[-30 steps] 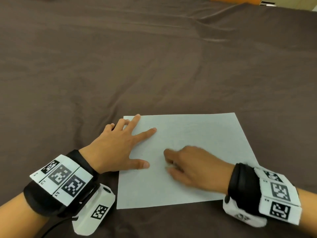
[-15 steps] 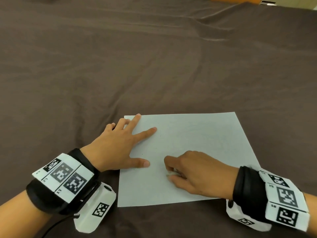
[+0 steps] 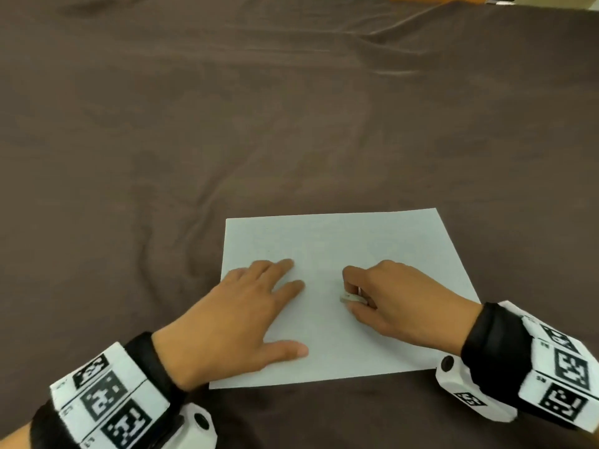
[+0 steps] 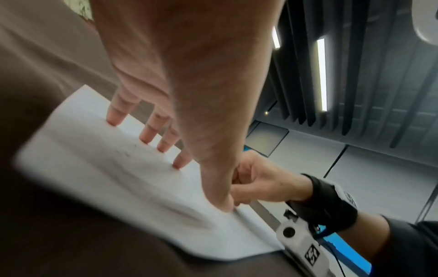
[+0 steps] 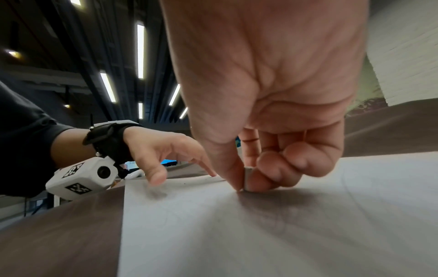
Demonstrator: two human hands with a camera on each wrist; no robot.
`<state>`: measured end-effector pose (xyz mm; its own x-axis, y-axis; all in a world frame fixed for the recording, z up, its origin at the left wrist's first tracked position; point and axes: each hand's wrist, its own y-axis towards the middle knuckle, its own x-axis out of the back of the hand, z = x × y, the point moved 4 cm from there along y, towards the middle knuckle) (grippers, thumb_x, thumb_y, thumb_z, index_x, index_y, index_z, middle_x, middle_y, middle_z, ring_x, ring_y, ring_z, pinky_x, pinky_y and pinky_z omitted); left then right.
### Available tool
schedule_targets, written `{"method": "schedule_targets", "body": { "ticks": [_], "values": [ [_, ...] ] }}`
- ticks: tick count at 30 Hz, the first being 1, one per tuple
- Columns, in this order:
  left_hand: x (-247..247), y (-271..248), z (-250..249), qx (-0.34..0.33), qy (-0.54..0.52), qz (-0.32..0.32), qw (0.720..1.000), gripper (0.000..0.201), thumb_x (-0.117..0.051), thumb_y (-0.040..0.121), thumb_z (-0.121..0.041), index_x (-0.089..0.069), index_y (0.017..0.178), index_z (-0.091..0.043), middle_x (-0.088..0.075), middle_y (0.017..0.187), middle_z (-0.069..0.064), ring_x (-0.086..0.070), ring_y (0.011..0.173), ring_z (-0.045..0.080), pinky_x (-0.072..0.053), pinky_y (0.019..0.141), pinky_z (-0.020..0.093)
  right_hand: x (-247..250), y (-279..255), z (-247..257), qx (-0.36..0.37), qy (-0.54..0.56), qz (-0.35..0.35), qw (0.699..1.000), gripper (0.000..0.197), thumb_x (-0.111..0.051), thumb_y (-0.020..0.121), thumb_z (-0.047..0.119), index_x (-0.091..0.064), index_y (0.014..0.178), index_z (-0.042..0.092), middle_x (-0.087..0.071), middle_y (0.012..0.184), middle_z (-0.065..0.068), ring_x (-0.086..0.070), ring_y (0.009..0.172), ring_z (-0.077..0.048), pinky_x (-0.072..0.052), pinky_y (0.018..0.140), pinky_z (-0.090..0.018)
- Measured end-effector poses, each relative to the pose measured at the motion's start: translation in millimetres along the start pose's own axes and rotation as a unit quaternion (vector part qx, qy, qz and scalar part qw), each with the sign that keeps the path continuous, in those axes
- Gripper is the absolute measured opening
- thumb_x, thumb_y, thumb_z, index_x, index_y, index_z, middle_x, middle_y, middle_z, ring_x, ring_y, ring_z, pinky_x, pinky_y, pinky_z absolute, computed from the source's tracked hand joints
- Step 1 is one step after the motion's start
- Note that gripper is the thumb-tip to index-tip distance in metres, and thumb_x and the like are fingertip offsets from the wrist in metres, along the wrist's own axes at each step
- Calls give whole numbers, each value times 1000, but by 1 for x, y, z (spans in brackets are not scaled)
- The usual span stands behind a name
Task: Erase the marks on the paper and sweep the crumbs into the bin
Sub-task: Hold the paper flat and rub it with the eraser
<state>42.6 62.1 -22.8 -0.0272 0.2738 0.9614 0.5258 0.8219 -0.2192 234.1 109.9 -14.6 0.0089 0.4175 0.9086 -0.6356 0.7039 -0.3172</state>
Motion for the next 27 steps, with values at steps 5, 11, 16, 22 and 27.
{"method": "schedule_targets", "body": {
  "ticks": [5, 11, 16, 22, 27],
  "values": [
    [-10, 2, -5, 32, 31, 43, 998, 89, -34, 77, -88, -31, 149, -36, -35, 150, 11, -44, 128, 32, -44, 101, 49, 0, 0, 24, 59, -40, 36, 997, 17, -39, 99, 40, -35, 89, 27, -41, 66, 8, -42, 57, -14, -34, 56, -28],
    [-9, 5, -3, 28, 73, 28, 997, 93, -32, 73, -91, -43, 145, -32, -50, 141, 13, -60, 107, 30, -57, 78, 43, -10, -1, 39, 124, -47, 64, 989, 13, -41, 98, 33, -34, 92, 26, -33, 65, 9, -39, 57, -14, -32, 56, -30],
    [-10, 7, -4, 21, 79, 1, 997, 98, -32, 71, -92, -31, 148, -32, -41, 151, 13, -56, 114, 30, -53, 82, 43, 7, 16, 29, 98, -12, 45, 994, 5, -45, 97, 30, -41, 95, 27, -37, 65, 12, -43, 61, -16, -33, 57, -29],
    [-12, 7, -4, 21, 56, 28, 998, 107, -34, 73, -91, 14, 153, -39, 14, 163, 1, -18, 142, 27, -28, 111, 41, -9, 3, 49, 167, -18, 94, 981, 16, -45, 98, 30, -35, 86, 24, -37, 64, 8, -39, 55, -11, -35, 56, -30],
    [-14, 6, -3, 16, 68, 0, 998, 112, -31, 68, -95, -9, 155, -29, -13, 163, 8, -41, 132, 32, -42, 99, 45, 1, 14, 42, 148, -22, 80, 986, 13, -45, 98, 28, -36, 90, 26, -37, 65, 11, -39, 55, -6, -32, 54, -24]
  ]
}}
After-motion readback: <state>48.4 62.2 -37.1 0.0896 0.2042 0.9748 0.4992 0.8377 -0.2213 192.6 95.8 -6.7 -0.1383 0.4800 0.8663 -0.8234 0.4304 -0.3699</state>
